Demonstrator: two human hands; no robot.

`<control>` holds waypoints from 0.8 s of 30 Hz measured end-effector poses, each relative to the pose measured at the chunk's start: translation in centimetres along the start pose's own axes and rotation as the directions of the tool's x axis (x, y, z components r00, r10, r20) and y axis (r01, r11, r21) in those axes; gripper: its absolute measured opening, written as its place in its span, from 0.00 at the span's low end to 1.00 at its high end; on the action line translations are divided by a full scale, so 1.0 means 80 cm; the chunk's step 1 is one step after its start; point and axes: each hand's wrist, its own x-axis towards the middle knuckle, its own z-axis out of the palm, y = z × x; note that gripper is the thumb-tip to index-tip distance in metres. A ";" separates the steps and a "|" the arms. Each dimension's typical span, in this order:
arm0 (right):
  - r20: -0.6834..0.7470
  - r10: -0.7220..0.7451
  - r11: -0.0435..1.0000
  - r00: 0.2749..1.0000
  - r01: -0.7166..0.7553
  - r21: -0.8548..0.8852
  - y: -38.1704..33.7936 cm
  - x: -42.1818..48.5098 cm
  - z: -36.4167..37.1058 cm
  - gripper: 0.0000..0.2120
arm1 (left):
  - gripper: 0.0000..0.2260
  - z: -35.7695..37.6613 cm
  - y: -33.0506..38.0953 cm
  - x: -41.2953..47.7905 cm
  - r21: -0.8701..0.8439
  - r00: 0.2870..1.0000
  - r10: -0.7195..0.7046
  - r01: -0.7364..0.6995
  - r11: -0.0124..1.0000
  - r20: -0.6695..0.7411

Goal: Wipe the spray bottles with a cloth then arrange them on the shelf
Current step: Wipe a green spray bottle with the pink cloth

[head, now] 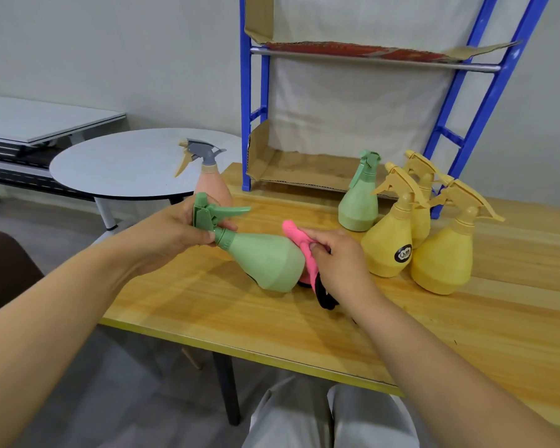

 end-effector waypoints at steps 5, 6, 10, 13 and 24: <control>-0.004 0.034 0.997 0.999 -0.034 -0.073 0.013 -0.003 0.004 0.19 | 0.16 0.010 -0.008 0.002 0.067 0.997 -0.007 0.012 0.998 -0.077; -0.014 0.038 0.998 0.999 -0.039 -0.056 0.013 -0.005 0.002 0.19 | 0.15 0.012 -0.010 0.002 0.030 0.995 -0.018 0.020 0.999 -0.094; -0.109 0.022 0.999 0.994 -0.017 0.052 0.011 -0.014 -0.011 0.19 | 0.14 0.018 -0.012 -0.001 -0.167 0.989 -0.080 0.059 0.984 -0.122; -0.175 0.008 0.995 0.984 0.009 0.099 0.011 -0.019 -0.020 0.19 | 0.11 0.022 -0.012 -0.003 -0.336 0.977 -0.161 0.107 0.936 -0.138; -0.189 -0.092 0.937 0.978 0.149 0.317 -0.028 -0.036 -0.022 0.20 | 0.07 0.043 -0.003 -0.005 -0.644 0.906 -0.400 0.224 0.732 -0.140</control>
